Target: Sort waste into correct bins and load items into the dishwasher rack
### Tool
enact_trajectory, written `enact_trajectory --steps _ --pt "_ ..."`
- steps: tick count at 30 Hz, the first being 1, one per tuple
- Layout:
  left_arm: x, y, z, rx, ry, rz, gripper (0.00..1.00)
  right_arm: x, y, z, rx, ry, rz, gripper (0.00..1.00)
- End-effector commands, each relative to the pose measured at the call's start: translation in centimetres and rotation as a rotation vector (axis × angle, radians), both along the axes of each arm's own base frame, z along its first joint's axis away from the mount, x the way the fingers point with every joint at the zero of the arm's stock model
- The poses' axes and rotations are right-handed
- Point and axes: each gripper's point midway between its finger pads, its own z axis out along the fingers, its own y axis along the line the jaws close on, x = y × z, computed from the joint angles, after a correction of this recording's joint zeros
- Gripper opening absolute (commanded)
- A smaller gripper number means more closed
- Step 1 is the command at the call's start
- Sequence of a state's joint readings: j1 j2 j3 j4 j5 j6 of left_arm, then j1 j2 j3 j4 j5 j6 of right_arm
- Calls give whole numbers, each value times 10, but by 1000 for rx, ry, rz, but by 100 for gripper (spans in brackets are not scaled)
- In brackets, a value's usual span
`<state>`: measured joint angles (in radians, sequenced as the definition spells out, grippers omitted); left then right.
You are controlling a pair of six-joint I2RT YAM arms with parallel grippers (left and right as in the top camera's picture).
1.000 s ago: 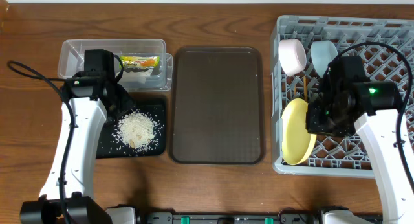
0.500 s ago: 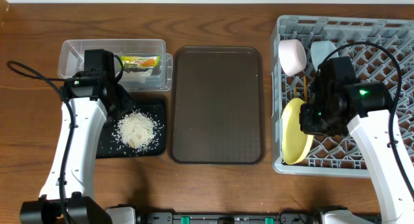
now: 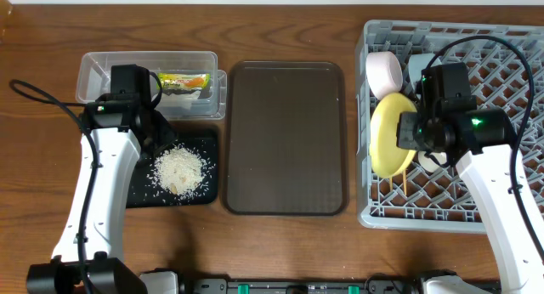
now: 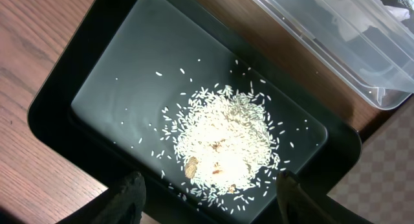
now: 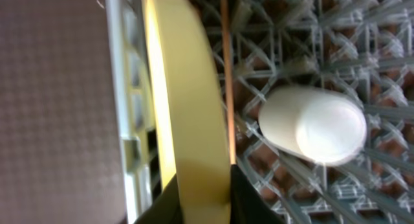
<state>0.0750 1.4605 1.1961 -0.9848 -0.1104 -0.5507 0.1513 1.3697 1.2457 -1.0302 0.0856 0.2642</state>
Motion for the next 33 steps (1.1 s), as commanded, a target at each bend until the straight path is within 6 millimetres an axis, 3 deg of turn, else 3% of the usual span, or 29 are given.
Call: enact_trajectory --steps 1,5,19,25,28,33 --pt "0 1 1 0 -4 11 67 4 11 4 40 -30 17 31" --pt "0 1 1 0 -4 10 68 10 12 6 44 -54 18 43" --pt "0 1 1 0 -4 10 67 14 10 4 33 -57 13 50" --pt "3 1 2 14 -6 -46 68 29 -2 24 42 -164 -29 59" --pt "15 -17 4 -41 -46 -164 73 49 -10 43 62 -277 -29 71" --pt "30 -58 9 -109 -102 -393 78 59 -2 52 104 -330 120 79"
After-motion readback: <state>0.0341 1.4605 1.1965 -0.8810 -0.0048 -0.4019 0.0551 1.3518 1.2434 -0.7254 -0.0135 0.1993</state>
